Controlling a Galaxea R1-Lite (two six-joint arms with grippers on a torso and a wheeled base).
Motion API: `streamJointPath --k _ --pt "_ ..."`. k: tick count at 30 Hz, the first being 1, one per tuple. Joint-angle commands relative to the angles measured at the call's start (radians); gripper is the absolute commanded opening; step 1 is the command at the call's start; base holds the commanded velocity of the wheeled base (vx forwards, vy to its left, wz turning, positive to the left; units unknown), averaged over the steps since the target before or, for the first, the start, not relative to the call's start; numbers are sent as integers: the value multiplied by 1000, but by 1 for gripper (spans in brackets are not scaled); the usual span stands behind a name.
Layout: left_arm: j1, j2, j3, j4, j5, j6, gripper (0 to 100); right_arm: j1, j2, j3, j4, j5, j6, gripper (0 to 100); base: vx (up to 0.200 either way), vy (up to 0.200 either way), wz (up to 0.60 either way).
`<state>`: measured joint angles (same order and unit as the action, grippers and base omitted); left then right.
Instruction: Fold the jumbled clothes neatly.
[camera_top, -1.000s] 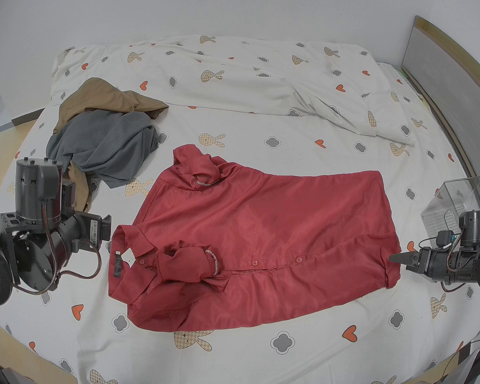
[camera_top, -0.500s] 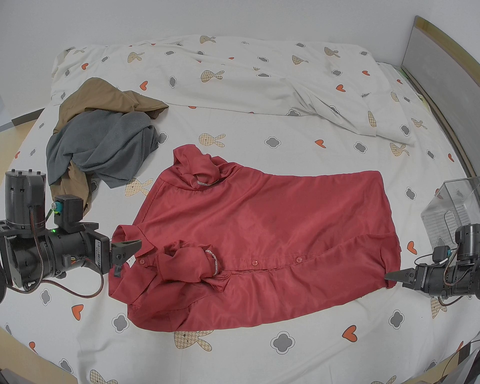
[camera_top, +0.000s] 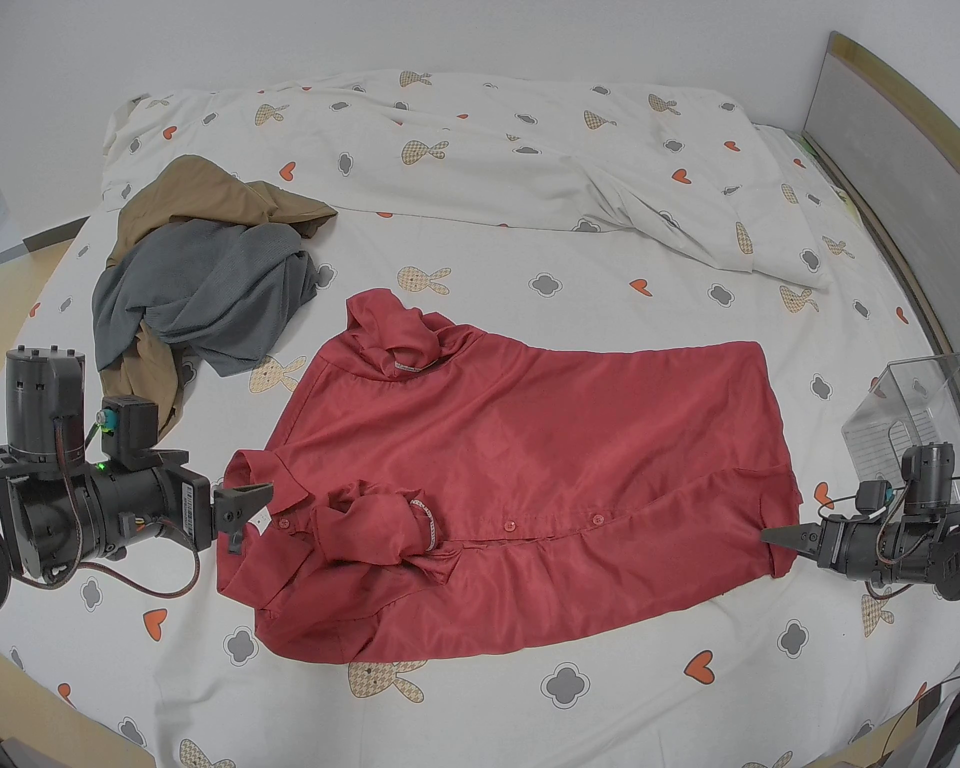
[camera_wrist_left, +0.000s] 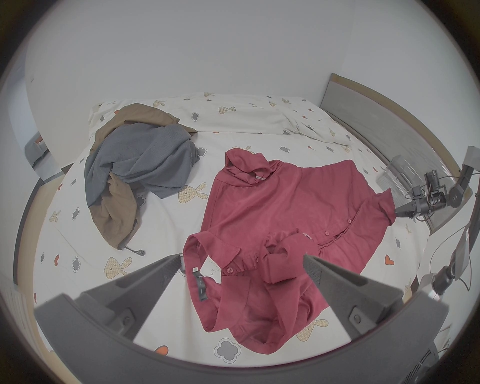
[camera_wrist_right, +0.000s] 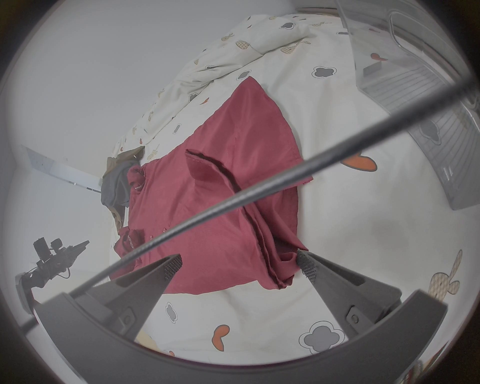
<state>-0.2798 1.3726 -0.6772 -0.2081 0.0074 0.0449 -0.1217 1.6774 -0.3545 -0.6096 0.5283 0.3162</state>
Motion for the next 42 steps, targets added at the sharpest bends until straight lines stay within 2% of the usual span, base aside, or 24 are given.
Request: streamJointPath --k 1,5,9,10,31,37,42 --pt "-1 0 2 -1 0 1 100 16 7 -3 -2 1 15 100 0 0 0" --pt "-1 3 2 -1 0 1 100 27 -1 -4 -2 4 72 100 0 0 0" --pt "-1 8 2 -1 0 1 100 36 -5 -4 -4 4 77 100 0 0 0" --pt "-1 8 2 -1 0 1 100 36 -4 -6 -4 4 75 0 0 0 0" --pt "-1 11 7 -4 0 1 100 16 -21 -15 -1 -14 73 0 0 0 0" --pt "-1 8 7 -4 0 1 100 -53 -8 -14 -2 -47 66 0 0 0 0" --pt "1 10 7 -4 0 1 100 -118 -8 -11 -1 -47 37 0 0 0 0"
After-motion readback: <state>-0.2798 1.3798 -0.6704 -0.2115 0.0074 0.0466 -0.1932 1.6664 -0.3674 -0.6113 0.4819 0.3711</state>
